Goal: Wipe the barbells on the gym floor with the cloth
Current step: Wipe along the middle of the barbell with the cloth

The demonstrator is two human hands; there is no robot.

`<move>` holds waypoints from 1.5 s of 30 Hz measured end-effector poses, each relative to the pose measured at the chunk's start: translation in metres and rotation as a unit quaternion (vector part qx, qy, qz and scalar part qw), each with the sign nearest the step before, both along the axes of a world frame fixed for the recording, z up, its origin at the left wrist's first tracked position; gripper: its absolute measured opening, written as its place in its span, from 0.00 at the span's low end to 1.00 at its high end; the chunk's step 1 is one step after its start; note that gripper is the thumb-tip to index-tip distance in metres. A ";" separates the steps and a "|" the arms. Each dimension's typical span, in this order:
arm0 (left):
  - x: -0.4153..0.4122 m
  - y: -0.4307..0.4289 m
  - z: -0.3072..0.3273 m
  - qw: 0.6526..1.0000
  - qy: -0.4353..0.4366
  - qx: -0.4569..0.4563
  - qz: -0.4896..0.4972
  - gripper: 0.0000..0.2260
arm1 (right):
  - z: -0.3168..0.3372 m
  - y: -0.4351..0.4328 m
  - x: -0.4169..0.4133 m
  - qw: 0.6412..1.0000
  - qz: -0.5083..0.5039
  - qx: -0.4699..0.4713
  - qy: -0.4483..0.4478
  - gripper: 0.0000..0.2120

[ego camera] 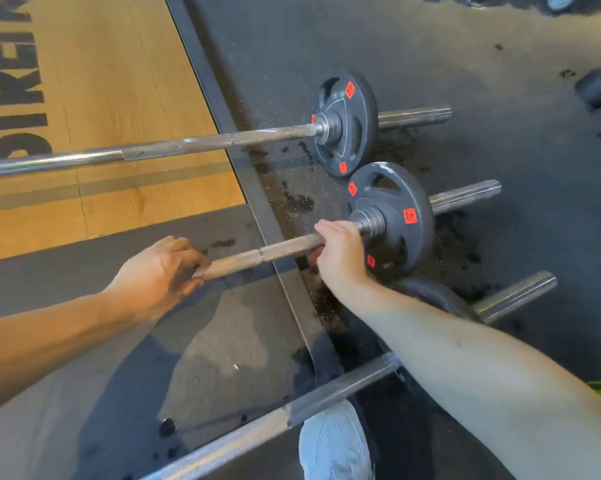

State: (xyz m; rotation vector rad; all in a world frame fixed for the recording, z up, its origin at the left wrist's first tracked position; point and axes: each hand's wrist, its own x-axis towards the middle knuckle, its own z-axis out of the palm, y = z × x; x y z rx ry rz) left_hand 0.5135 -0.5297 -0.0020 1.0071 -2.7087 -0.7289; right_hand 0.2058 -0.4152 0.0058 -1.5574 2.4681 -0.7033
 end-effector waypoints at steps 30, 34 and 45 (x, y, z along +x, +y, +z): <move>0.149 0.019 0.030 0.987 -0.071 -0.065 0.132 0.08 | 0.018 -0.053 0.127 0.937 0.337 0.066 -0.069 0.10; 0.153 0.021 0.030 0.979 -0.104 -0.062 0.164 0.08 | 0.021 -0.063 0.217 0.912 0.379 0.077 -0.134 0.10; 0.092 0.007 0.034 0.988 -0.107 -0.021 0.106 0.12 | 0.013 -0.041 0.113 0.899 0.430 0.061 -0.051 0.19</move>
